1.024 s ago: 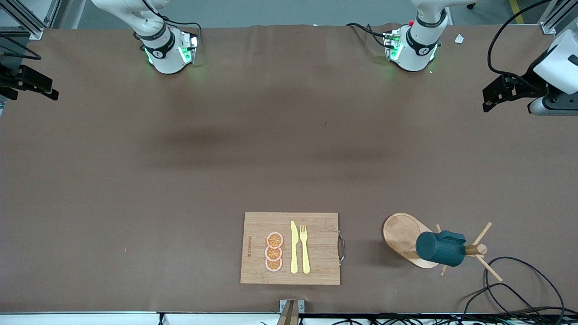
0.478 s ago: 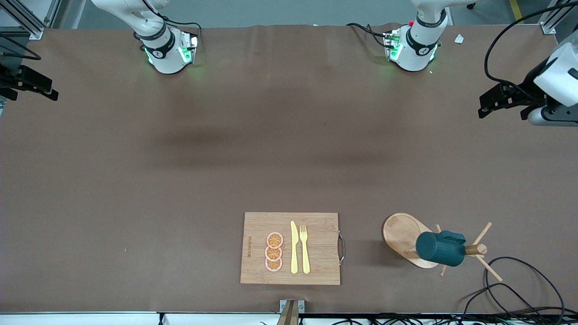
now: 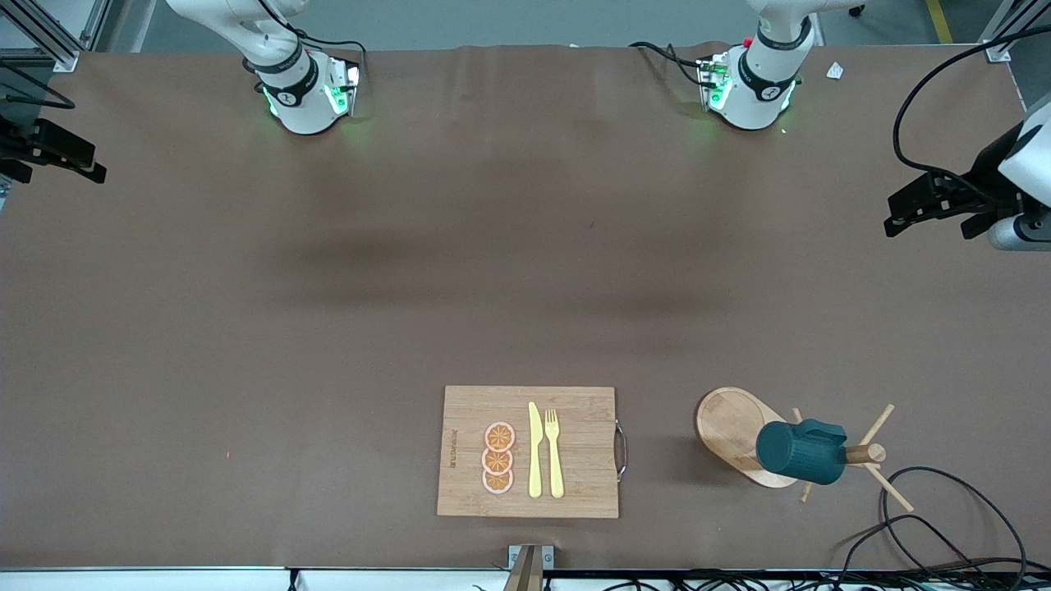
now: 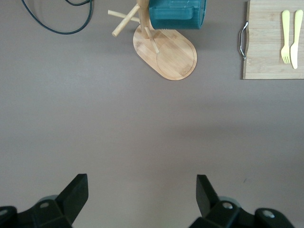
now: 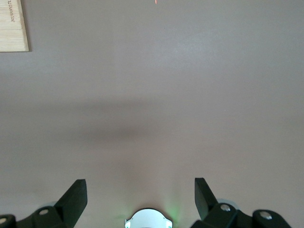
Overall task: Transfer cup from left to right arm and place
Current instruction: 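Move the left gripper toward the teal mug on the wooden stand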
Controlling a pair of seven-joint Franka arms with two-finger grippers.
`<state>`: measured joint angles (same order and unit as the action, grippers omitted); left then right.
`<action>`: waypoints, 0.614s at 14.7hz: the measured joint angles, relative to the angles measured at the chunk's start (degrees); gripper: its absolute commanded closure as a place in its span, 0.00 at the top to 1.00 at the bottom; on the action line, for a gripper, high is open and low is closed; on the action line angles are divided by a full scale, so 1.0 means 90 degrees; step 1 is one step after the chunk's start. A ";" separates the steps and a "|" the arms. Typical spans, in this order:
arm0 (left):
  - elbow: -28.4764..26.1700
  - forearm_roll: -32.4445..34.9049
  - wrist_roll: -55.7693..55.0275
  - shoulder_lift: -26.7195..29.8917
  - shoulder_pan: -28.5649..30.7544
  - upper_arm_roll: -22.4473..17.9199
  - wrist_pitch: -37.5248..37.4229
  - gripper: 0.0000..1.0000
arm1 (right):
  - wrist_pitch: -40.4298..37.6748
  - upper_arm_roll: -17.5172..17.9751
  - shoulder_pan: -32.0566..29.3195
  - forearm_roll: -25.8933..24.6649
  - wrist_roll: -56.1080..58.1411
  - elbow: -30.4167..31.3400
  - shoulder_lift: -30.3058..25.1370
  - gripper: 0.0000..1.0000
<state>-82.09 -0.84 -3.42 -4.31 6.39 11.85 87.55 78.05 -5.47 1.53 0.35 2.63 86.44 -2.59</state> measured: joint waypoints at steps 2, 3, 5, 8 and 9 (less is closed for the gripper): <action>0.0015 0.0000 -0.0003 0.0000 0.0011 -0.0045 0.0000 1.00 | 0.0003 -0.0001 0.0000 0.0000 0.0000 -0.0004 0.0000 1.00; 0.0015 0.0000 -0.0003 -0.0001 0.0025 -0.0063 0.0000 1.00 | 0.0013 -0.0002 0.0000 0.0000 -0.0002 -0.0013 0.0001 1.00; 0.0015 0.0000 -0.0003 -0.0001 0.0044 -0.0080 0.0000 1.00 | 0.0022 -0.0012 -0.0004 0.0000 -0.0003 -0.0060 0.0005 1.00; 0.0016 -0.0002 -0.0003 -0.0002 0.0042 -0.0079 0.0000 1.00 | 0.0027 -0.0020 -0.0008 0.0000 -0.0002 -0.0098 0.0035 1.00; 0.0015 -0.0008 -0.0004 -0.0009 0.0042 -0.0078 0.0003 1.00 | 0.0029 -0.0021 -0.0009 0.0000 -0.0002 -0.0105 0.0048 1.00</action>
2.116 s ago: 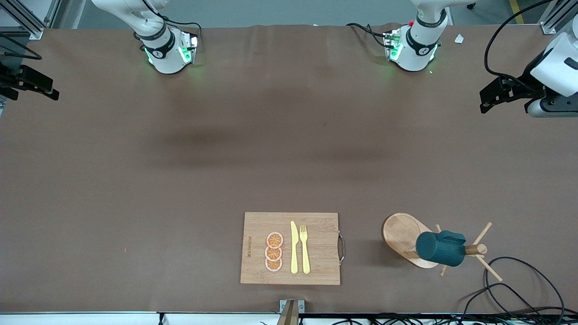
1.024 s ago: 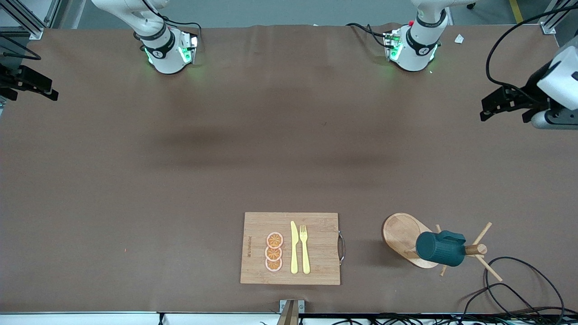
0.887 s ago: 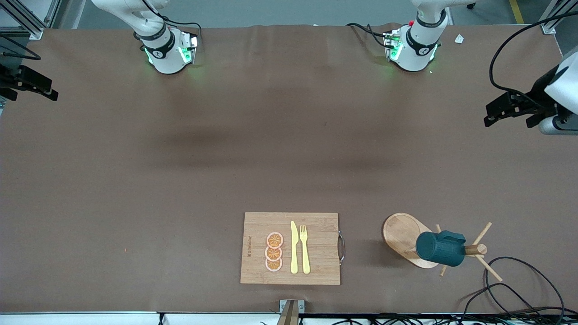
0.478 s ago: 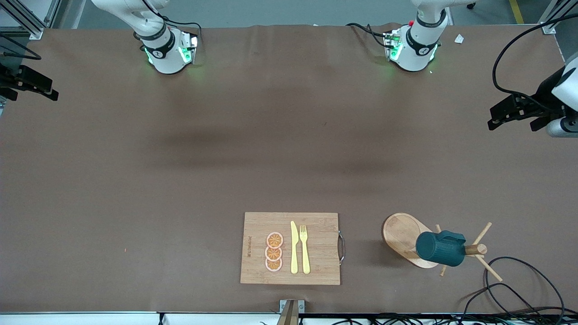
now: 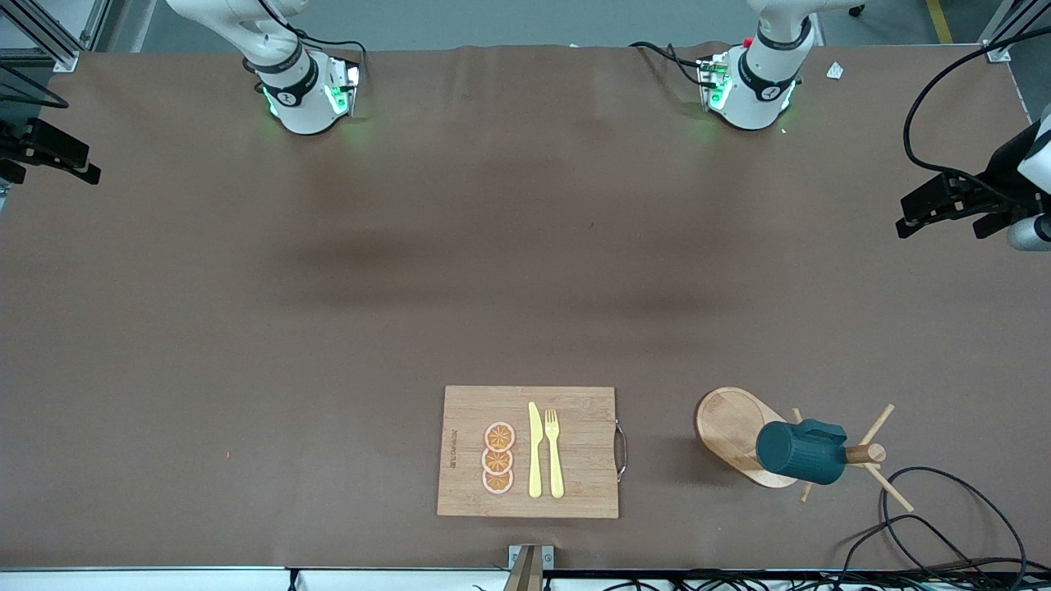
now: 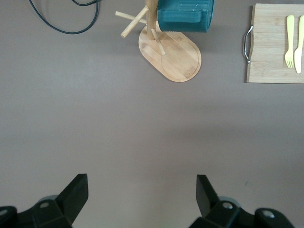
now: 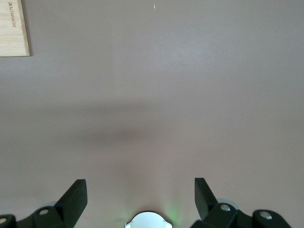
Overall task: Transfer cup from left to right arm and place
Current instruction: 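Move the left gripper toward the teal mug on the wooden stand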
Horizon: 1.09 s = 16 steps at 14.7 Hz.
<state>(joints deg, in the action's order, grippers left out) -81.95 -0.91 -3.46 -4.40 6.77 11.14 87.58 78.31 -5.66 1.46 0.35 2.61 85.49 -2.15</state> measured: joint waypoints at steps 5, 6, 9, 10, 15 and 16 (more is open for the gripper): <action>0.0001 -0.0187 -0.0023 -0.0155 0.0028 -0.0006 0.0337 1.00 | 0.0003 -0.0009 -0.0008 0.0000 0.0000 -0.0031 0.0058 1.00; 0.0000 -0.0458 -0.0049 -0.0159 0.0114 -0.0008 0.0447 1.00 | 0.0003 -0.0009 -0.0008 0.0000 0.0000 -0.0032 0.0059 1.00; -0.0056 -0.0980 -0.0075 -0.0194 0.0538 -0.0024 0.0703 1.00 | 0.0003 -0.0011 -0.0009 0.0000 0.0000 -0.0035 0.0059 1.00; -0.0091 -0.1022 -0.0205 -0.0223 0.0601 -0.0024 0.0748 1.00 | 0.0003 -0.0010 -0.0009 0.0000 0.0001 -0.0035 0.0059 1.00; -0.0454 -0.1034 -0.1681 -0.0427 0.0503 0.0083 0.1474 1.00 | 0.0003 -0.0011 -0.0009 0.0000 0.0001 -0.0037 0.0059 1.00; -0.0696 -0.1034 -0.1952 -0.0455 0.0485 0.0100 0.1868 1.00 | 0.0003 -0.0011 -0.0009 0.0000 0.0001 -0.0037 0.0060 1.00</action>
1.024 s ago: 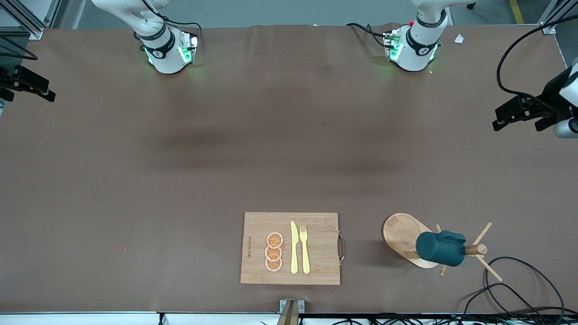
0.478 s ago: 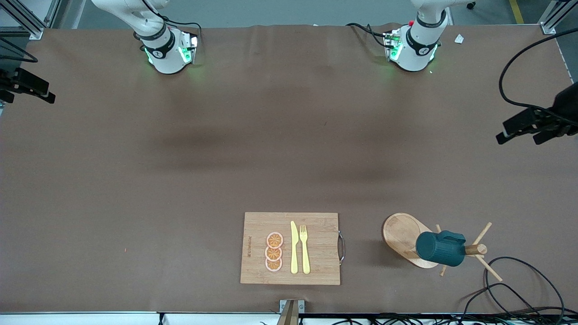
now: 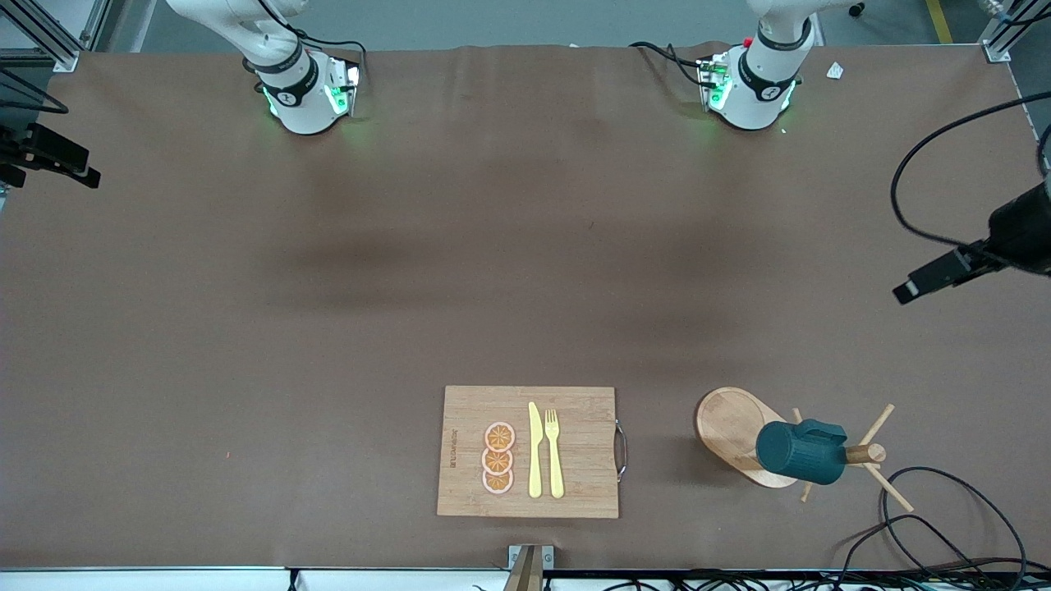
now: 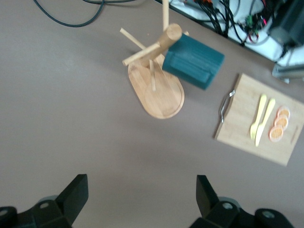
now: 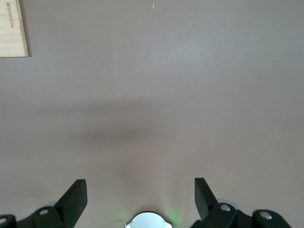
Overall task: Transfer cup from left to right arm and place
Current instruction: 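Lower the open left gripper onto the teal mug's body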
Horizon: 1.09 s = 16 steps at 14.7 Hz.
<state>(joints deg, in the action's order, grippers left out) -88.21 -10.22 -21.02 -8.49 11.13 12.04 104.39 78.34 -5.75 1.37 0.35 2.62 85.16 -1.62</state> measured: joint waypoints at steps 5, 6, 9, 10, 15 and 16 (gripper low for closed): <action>-0.0958 0.0000 -0.1969 -0.0216 -0.0136 0.0175 0.1911 1.00 | 0.0000 0.0000 0.0000 0.0000 0.0000 -0.0002 0.0001 1.00; -0.1073 0.0000 -0.2409 -0.0278 -0.0177 0.0189 0.2249 1.00 | 0.0000 -0.0001 0.0000 0.0000 0.0000 -0.0003 0.0001 1.00; -0.1227 -0.0010 -0.3965 -0.0541 -0.0280 0.0198 0.3001 1.00 | -0.0001 -0.0003 -0.0001 0.0000 0.0000 -0.0003 0.0002 1.00; -0.1232 -0.0011 -0.4445 -0.0644 -0.0311 0.0203 0.3218 1.00 | -0.0001 -0.0003 -0.0001 0.0000 0.0000 -0.0003 0.0002 1.00; -0.1158 -0.0051 -0.5241 -0.1047 -0.0329 0.0210 0.3848 1.00 | -0.0002 -0.0004 -0.0001 0.0000 0.0000 -0.0003 0.0002 1.00; -0.1106 -0.0167 -0.5343 -0.1110 -0.0325 0.0209 0.3867 1.00 | -0.0002 -0.0004 -0.0001 0.0000 0.0000 -0.0003 0.0002 1.00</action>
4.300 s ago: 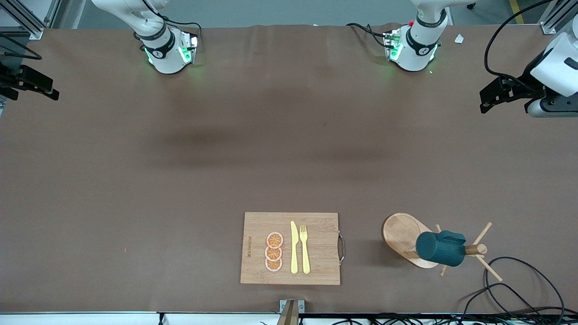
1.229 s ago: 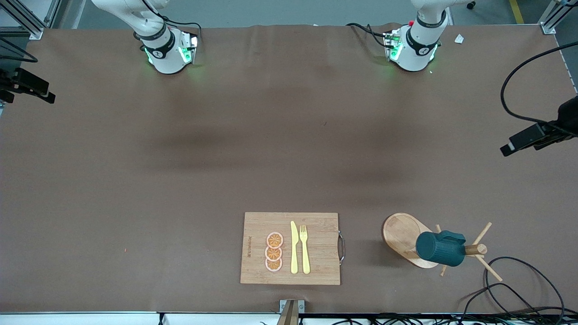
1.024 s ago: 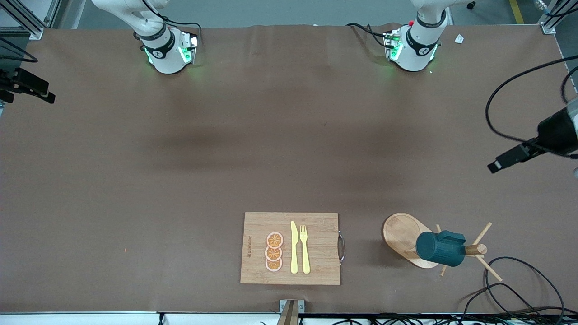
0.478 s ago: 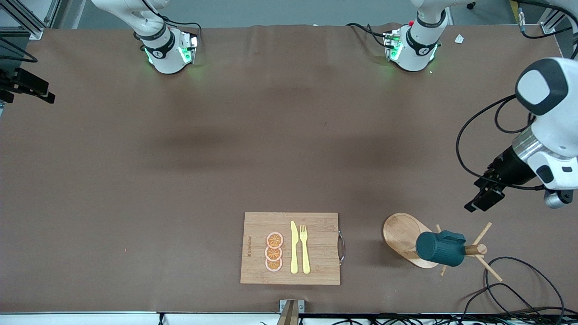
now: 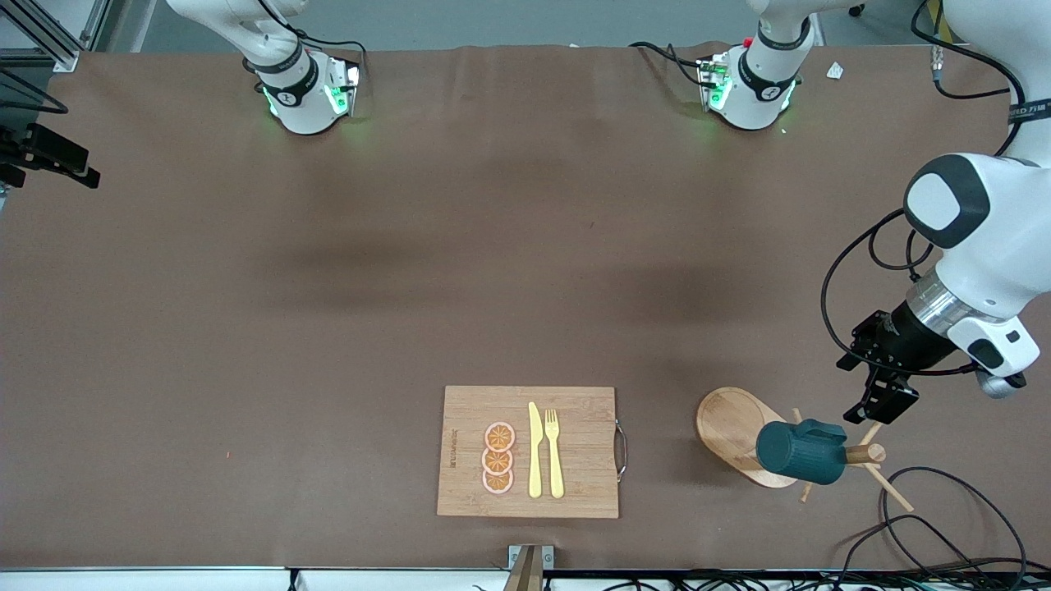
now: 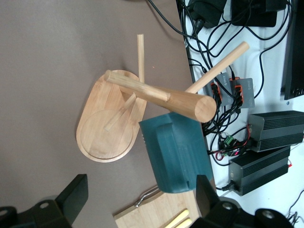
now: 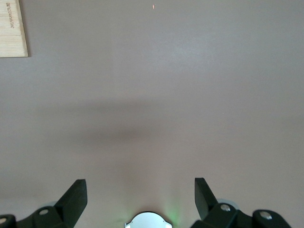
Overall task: Transfer cup from left to right arm and place
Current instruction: 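Lower the open left gripper onto the teal mug's body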
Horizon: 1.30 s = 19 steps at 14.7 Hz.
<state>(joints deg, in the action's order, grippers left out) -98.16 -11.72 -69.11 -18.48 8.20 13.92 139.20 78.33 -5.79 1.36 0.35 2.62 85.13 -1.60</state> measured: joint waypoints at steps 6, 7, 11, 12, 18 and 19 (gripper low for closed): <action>0.0068 -0.0296 -0.0792 -0.0429 -0.0099 0.0003 0.0625 1.00 | -0.0003 0.0000 0.0000 0.0000 0.0000 0.0000 0.0000 1.00; 0.0069 -0.0299 -0.0853 -0.0514 -0.0120 0.0004 0.0740 1.00 | -0.0005 0.0000 0.0000 0.0000 0.0000 0.0000 0.0000 1.00; 0.0089 -0.0305 -0.1014 -0.0762 -0.0215 0.0008 0.1117 1.00 | -0.0006 0.0000 0.0000 0.0000 0.0000 0.0000 0.0001 1.00; 0.0104 -0.0305 -0.1050 -0.0814 -0.0238 0.0008 0.1197 1.00 | -0.0006 -0.0001 0.0000 0.0000 0.0000 0.0000 0.0001 1.00; 0.0455 -0.0305 -0.1072 -0.1178 -0.0316 0.0013 0.1299 1.00 | -0.0006 -0.0001 0.0000 0.0000 0.0000 0.0000 0.0001 1.00; 0.0509 -0.0305 -0.1072 -0.1225 -0.0324 0.0013 0.1300 1.00 | -0.0006 -0.0001 0.0000 0.0000 0.0000 0.0000 0.0001 1.00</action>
<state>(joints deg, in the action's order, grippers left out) -93.58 -14.47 -78.76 -29.51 5.28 14.04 150.90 78.28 -5.79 1.36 0.35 2.62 85.13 -1.59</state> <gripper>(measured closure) 0.000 0.000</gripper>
